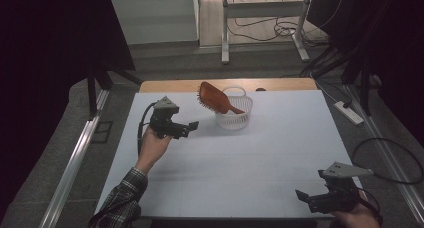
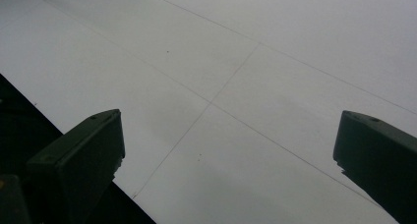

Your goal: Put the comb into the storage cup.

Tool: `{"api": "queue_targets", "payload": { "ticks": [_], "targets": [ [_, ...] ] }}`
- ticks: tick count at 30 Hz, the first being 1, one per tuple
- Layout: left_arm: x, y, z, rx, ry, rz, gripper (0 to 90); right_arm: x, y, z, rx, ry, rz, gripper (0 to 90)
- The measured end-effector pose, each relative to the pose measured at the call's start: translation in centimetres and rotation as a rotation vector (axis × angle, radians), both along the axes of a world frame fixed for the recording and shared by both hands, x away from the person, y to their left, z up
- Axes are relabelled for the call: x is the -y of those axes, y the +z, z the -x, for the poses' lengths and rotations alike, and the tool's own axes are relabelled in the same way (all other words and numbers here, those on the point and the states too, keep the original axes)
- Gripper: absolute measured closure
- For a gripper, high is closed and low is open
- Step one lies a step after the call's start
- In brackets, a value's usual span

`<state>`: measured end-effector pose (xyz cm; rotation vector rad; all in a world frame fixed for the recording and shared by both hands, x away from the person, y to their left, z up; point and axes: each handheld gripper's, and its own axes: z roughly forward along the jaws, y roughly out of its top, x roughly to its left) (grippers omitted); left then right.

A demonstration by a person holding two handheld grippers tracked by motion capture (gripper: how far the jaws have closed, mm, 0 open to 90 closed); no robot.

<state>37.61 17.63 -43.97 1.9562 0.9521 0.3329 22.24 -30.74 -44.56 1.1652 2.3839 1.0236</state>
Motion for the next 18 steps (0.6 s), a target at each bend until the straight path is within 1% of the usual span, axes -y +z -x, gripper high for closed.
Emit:
{"api": "queue_targets", "payload": {
  "ticks": [8, 18],
  "targets": [
    [-0.6, -0.1, 0.7, -0.011, 0.006, -0.001, 0.0, 0.0, 0.0, 0.0, 0.002, -0.003, 0.003, 0.0],
    [-1.2, 0.0, 1.7, -0.01, 0.016, 0.0, 0.0, -0.1, 0.0, 0.1, 0.004, -0.005, 0.008, 0.0]
  ]
}}
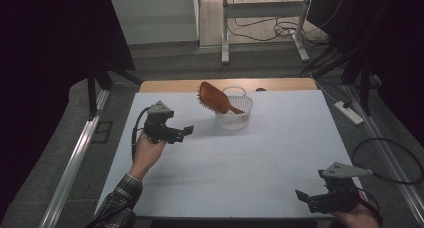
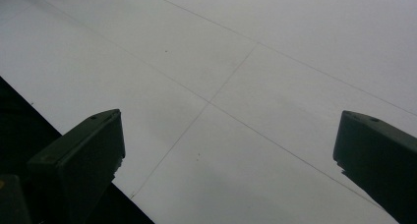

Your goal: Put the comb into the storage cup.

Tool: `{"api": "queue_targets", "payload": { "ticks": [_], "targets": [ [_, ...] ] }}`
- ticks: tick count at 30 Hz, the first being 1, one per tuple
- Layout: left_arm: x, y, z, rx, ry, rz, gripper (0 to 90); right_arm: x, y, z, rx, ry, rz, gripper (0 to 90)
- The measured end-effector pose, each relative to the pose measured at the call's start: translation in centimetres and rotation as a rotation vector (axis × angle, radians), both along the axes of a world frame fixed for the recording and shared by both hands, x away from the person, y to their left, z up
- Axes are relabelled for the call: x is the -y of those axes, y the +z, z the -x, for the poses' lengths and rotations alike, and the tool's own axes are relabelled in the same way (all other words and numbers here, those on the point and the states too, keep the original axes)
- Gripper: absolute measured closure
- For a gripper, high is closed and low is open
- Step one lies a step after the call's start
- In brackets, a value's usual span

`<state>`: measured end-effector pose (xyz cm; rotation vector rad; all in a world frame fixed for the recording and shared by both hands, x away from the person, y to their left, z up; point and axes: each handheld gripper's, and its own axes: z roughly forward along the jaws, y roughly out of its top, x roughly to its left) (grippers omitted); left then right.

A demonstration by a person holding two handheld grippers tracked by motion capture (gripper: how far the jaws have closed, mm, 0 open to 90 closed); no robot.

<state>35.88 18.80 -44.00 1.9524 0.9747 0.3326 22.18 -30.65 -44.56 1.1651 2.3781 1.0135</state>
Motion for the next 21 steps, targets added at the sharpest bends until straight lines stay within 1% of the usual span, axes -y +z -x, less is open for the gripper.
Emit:
{"api": "queue_targets", "payload": {
  "ticks": [13, 21],
  "targets": [
    [-0.7, -0.2, 1.2, -0.001, 0.007, -0.017, 0.0, -0.1, 0.0, 0.0, 0.0, 0.005, 0.005, 0.0],
    [-1.2, -0.3, 2.1, 0.002, 0.015, -0.013, 0.0, 0.0, 0.0, 0.0, 0.001, -0.004, 0.004, 0.0]
  ]
}}
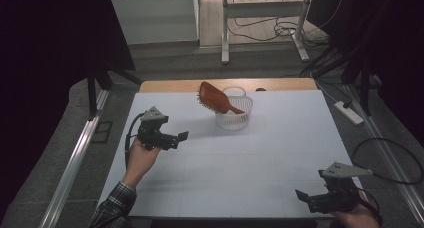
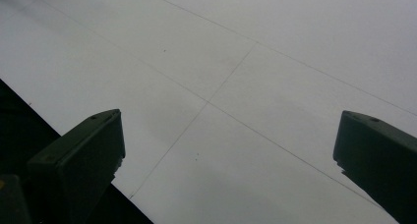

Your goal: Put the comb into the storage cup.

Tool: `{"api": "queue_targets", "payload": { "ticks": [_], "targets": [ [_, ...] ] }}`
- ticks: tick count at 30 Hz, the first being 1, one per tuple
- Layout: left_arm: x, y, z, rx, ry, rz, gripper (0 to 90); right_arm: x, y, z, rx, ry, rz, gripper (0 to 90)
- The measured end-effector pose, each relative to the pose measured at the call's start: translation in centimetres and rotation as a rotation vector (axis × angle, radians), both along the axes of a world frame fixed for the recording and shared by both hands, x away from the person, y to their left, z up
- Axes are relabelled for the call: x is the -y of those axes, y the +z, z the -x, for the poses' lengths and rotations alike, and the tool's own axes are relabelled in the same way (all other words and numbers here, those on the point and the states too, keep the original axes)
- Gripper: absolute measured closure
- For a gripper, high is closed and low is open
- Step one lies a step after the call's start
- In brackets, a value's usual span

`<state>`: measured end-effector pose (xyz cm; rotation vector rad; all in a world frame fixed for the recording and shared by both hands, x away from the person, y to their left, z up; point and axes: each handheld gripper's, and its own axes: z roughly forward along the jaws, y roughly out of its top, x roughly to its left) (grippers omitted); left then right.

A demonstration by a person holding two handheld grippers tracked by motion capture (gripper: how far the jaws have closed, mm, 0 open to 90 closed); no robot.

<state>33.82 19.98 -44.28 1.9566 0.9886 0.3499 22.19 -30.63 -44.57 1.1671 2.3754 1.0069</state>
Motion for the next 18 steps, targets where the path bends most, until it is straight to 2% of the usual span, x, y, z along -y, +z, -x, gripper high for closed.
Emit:
{"api": "queue_targets", "payload": {
  "ticks": [18],
  "targets": [
    [-0.8, -0.3, 1.7, -0.014, 0.011, -0.013, 0.0, -0.1, 0.0, 0.0, 0.002, -0.001, 0.007, 0.0]
  ]
}}
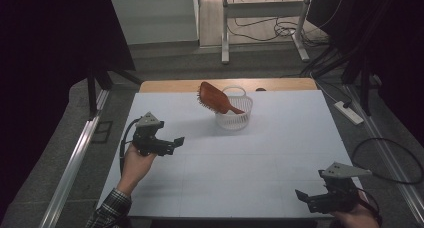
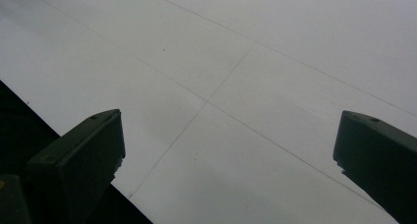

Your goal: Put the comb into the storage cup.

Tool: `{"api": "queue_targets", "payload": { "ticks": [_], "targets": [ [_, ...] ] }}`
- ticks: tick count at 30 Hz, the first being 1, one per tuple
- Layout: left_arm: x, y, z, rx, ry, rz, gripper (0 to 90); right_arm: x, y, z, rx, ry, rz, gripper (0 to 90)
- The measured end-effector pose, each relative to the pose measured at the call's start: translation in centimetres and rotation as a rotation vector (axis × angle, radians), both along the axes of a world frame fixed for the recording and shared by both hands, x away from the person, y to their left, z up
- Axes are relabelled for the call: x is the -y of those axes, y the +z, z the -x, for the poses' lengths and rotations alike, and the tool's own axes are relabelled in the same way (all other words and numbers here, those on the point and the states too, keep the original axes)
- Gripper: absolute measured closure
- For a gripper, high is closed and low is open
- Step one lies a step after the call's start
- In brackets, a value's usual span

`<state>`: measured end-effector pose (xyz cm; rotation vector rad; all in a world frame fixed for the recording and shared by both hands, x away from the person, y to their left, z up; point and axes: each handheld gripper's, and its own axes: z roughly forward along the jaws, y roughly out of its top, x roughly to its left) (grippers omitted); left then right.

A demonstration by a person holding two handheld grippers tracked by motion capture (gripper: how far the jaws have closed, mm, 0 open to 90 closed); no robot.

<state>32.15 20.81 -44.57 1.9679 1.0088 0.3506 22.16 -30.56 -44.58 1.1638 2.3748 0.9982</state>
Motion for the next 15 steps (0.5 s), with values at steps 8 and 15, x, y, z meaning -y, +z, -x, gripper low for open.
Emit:
{"api": "queue_targets", "payload": {
  "ticks": [8, 15],
  "targets": [
    [-0.4, -0.1, 0.7, -0.006, 0.006, -0.003, 0.0, 0.0, 0.0, 0.0, 0.0, 0.0, 0.004, 0.0],
    [-0.7, -0.2, 1.3, -0.008, 0.01, -0.002, 0.0, -0.1, 0.0, 0.0, 0.001, -0.001, 0.006, 0.0]
  ]
}}
